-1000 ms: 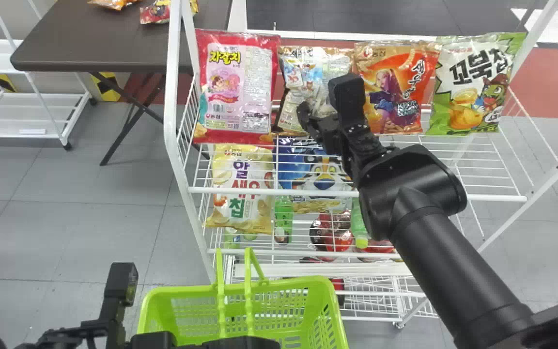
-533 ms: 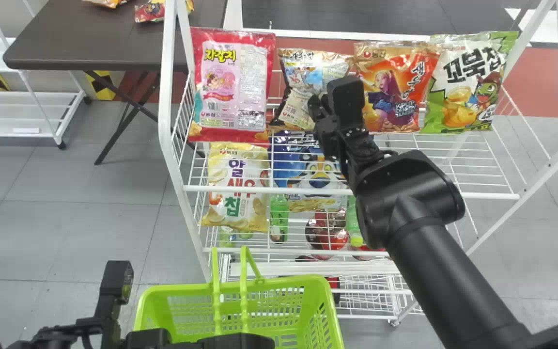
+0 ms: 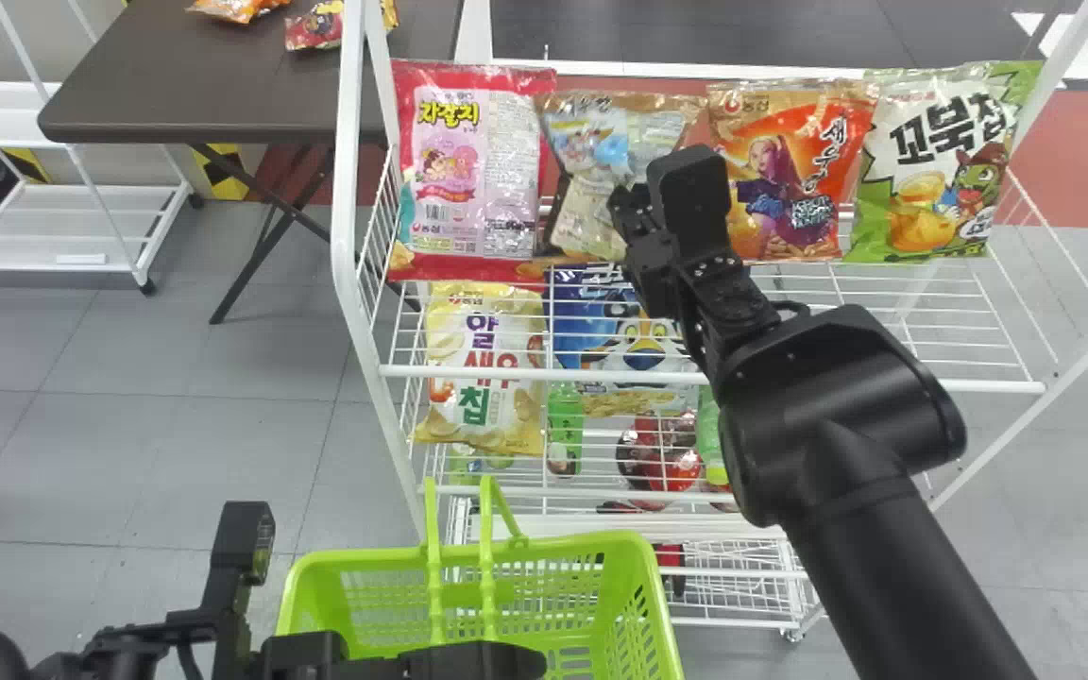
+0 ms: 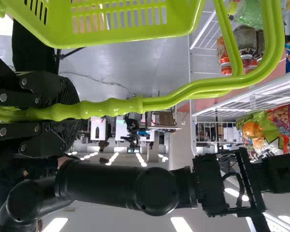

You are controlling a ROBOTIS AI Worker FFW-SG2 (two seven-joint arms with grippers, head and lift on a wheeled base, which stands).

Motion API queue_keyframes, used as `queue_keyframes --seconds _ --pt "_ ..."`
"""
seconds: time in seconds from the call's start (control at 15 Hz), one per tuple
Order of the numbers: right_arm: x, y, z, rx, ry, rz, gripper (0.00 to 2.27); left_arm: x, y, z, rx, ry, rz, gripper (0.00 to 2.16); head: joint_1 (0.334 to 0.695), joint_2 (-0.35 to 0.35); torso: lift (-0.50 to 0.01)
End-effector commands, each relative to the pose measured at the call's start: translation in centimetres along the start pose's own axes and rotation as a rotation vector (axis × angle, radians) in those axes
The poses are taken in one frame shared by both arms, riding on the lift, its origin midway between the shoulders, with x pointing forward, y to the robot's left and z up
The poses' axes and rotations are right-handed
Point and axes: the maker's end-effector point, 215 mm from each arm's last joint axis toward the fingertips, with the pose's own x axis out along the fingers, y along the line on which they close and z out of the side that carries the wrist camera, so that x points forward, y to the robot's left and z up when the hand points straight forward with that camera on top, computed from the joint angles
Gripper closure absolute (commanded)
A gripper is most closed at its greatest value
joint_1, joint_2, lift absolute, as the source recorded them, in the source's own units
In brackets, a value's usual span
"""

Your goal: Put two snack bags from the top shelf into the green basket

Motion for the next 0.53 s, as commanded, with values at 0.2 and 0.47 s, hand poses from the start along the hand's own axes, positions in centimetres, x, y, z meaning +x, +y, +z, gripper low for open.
queue_keyframes --seconds 0.2,0.47 --pt "-7.1 -0.3 -1.0 0.029 0.138 -0.042 2.24 -0.2 0.0 0.4 -0.003 -0.005 -0.002 2.14 0.695 -0.009 -0.001" --pt "-12.6 0.2 -0.8 0.065 0.202 -0.034 2.24 -0.2 -0.2 1.2 0.003 -0.012 -0.009 2.15 0.695 -0.03 -0.001"
